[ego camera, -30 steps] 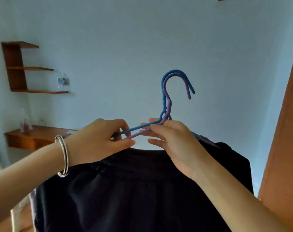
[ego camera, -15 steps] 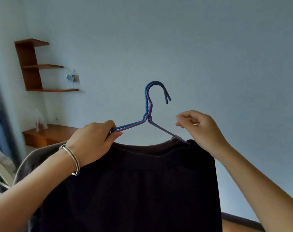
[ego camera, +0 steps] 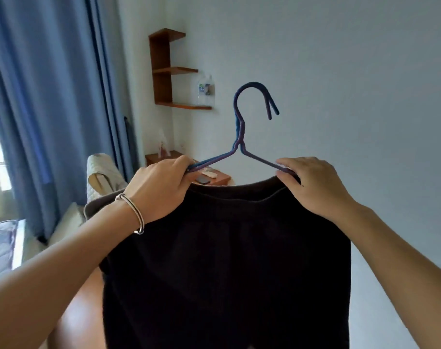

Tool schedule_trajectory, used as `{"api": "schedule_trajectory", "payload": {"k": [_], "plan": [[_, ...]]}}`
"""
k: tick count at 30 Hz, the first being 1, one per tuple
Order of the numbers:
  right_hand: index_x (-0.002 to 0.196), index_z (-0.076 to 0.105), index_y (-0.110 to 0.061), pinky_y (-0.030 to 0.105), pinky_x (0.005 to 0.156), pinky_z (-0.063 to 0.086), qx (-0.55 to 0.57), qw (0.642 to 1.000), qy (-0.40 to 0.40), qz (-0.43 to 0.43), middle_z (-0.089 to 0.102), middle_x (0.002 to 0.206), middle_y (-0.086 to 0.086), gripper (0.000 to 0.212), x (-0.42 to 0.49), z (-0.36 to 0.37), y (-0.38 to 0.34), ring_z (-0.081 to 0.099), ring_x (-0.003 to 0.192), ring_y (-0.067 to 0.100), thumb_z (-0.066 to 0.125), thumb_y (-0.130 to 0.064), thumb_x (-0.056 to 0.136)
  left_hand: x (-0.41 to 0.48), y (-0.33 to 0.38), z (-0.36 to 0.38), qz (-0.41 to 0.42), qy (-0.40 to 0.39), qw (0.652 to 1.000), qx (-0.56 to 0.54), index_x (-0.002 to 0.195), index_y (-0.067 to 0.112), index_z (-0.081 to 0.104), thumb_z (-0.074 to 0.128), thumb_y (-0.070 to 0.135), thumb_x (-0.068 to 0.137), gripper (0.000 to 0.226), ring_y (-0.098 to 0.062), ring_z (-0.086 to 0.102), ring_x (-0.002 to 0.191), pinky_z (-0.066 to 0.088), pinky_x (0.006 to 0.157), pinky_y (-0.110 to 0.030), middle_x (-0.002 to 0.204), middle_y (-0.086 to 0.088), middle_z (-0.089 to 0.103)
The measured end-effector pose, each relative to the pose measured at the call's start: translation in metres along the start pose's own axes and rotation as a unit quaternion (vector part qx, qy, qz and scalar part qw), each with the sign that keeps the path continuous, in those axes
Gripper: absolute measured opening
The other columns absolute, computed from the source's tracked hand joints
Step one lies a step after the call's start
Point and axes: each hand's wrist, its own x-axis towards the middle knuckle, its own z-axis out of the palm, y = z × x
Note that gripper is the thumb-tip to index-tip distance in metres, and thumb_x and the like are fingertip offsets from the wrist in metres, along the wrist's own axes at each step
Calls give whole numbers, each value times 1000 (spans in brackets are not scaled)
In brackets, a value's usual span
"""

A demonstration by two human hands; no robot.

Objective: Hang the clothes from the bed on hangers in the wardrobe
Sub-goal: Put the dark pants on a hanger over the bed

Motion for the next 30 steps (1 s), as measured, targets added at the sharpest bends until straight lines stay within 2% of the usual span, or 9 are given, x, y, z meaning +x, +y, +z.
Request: {"api": "schedule_trajectory", "payload": {"k": [4, 6, 8, 12, 16, 19, 23, 25, 30], "plan": [[94, 65, -11, 36, 79, 45, 20, 996, 12, -87, 53, 63, -6, 38, 63, 53, -18, 50, 69, 21, 42, -41, 92, 4, -51, 12, -48, 14, 999, -8, 109, 19, 56, 37, 34, 95, 28, -14, 52, 61, 48, 67, -34, 76, 11, 55], [79, 58, -11, 28, 54, 36, 65, 993, 24, -95, 43, 56, -9, 41, 89, 83, -30, 48, 61, 22, 39, -45, 90, 11, -83, 23, -58, 18, 998, -9, 104, 21, 58, 38, 34, 95, 25, -4, 46, 58, 42, 64, -28, 68, 15, 49], [75, 51, -13, 21, 48, 29, 80, 989, 47, -115, 47, 60, -6, 45, 118, 114, -43, 49, 63, 22, 32, -52, 86, 20, -119, 32, -76, 16, 997, -16, 99, 25, 59, 39, 38, 93, 25, -7, 50, 67, 45, 69, -31, 70, 14, 52], [74, 42, -20, 17, 48, 23, 114, 980, 58, -155, 43, 63, -8, 32, 186, 177, -84, 44, 66, 18, 35, -47, 90, 38, -200, 46, -129, 28, 991, -18, 102, 40, 55, 34, 62, 80, 38, -5, 56, 69, 53, 67, -37, 77, 15, 61], [85, 57, -12, 22, 47, 26, 128, 967, 75, -206, 53, 74, -2, 34, 242, 236, -130, 53, 72, 20, 41, -41, 92, 36, -264, 53, -166, 52, 985, -14, 113, 34, 60, 35, 78, 64, 70, 9, 57, 58, 42, 58, -5, 85, 13, 66], [85, 61, -9, 26, 56, 32, 163, 953, 69, -246, 51, 70, -6, 37, 275, 277, -163, 59, 74, 23, 43, -41, 92, 23, -303, 59, -245, 1, 970, 5, 125, 35, 50, 34, 91, 48, 97, 4, 58, 69, 39, 65, -5, 89, 13, 61], [90, 62, -11, 28, 63, 38, 222, 928, 38, -297, 57, 78, -5, 35, 320, 331, -207, 59, 84, 21, 44, -40, 93, 7, -359, 74, -297, -16, 947, 122, 106, 28, 62, 33, 86, 63, 78, -13, 60, 78, 51, 75, -27, 90, 10, 66], [95, 60, -15, 28, 66, 39, 242, 913, 6, -327, 61, 87, -5, 34, 345, 360, -229, 58, 90, 17, 40, -42, 93, 6, -383, 86, -303, 26, 941, 151, 90, 18, 67, 36, 72, 73, 65, -18, 63, 72, 52, 69, -25, 85, 3, 71], [93, 59, -21, 32, 73, 42, 321, 870, -88, -364, 54, 85, -12, 35, 422, 430, -267, 54, 87, 14, 46, -53, 86, 32, -433, 111, -351, 98, 907, 210, 91, 10, 71, 40, 48, 80, 50, -24, 64, 72, 47, 68, -26, 82, -5, 70]]}}
